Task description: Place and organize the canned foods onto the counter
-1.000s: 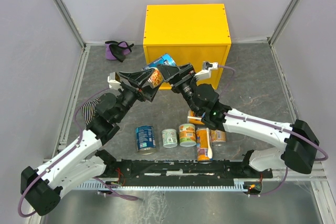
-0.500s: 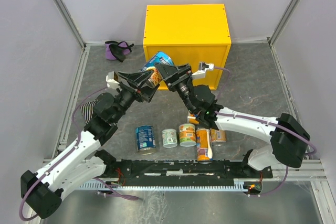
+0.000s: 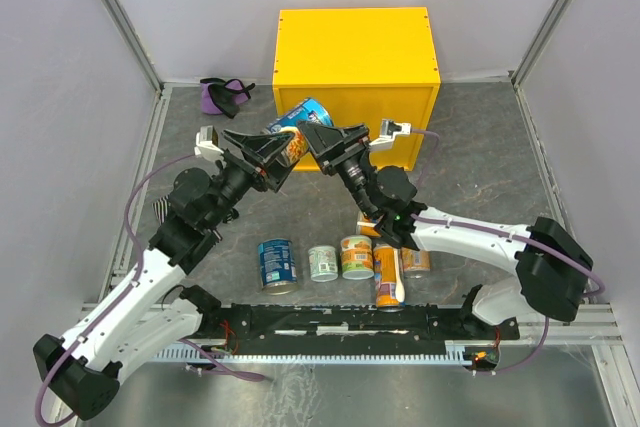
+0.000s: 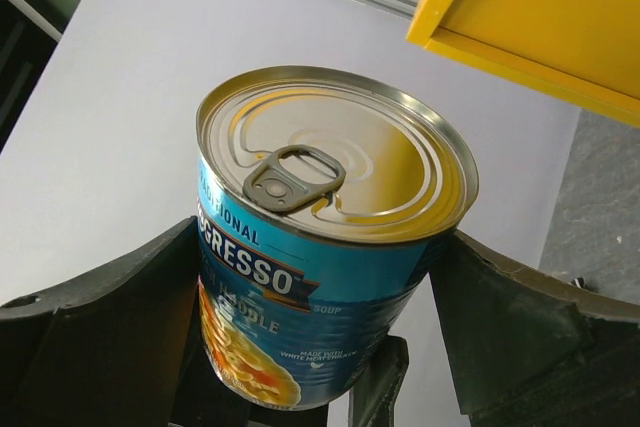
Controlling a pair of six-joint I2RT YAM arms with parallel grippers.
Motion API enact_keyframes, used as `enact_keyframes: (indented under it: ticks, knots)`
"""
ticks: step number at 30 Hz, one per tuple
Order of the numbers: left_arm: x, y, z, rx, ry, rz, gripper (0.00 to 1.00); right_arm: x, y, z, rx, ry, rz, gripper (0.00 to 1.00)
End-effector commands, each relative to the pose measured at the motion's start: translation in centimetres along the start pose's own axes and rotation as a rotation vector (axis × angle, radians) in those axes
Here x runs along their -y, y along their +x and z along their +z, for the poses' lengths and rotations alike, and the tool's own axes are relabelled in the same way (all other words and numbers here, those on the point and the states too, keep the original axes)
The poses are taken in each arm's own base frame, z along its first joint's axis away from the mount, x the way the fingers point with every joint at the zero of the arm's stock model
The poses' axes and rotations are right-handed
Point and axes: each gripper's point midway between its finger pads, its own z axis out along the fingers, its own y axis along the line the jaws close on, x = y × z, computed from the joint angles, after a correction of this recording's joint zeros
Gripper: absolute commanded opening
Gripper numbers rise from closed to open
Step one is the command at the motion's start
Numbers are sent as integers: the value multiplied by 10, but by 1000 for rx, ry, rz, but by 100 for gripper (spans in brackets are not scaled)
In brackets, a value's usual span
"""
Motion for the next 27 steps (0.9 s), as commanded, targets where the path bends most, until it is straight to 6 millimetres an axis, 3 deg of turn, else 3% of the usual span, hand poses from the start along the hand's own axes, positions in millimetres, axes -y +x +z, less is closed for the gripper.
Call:
enact_keyframes:
  ticks: [1,10,13,17,20,27]
  knots:
    - [69,18,-13,-94,192,159,3,-32,6,-6,-58,-114,-81,19]
    - [75,15,-13,-81,191,172,5,-49,-4,-1,-43,-153,-77,2]
    - [76,13,-14,-69,188,169,9,-56,-9,-1,-37,-165,-77,2]
    - [76,9,-16,-46,181,170,24,-67,-16,1,-31,-186,-84,2]
    - [75,6,-17,-28,172,169,42,-74,-20,2,-32,-191,-98,2]
    - [75,2,-17,-7,167,169,64,-83,-26,2,-35,-203,-116,2]
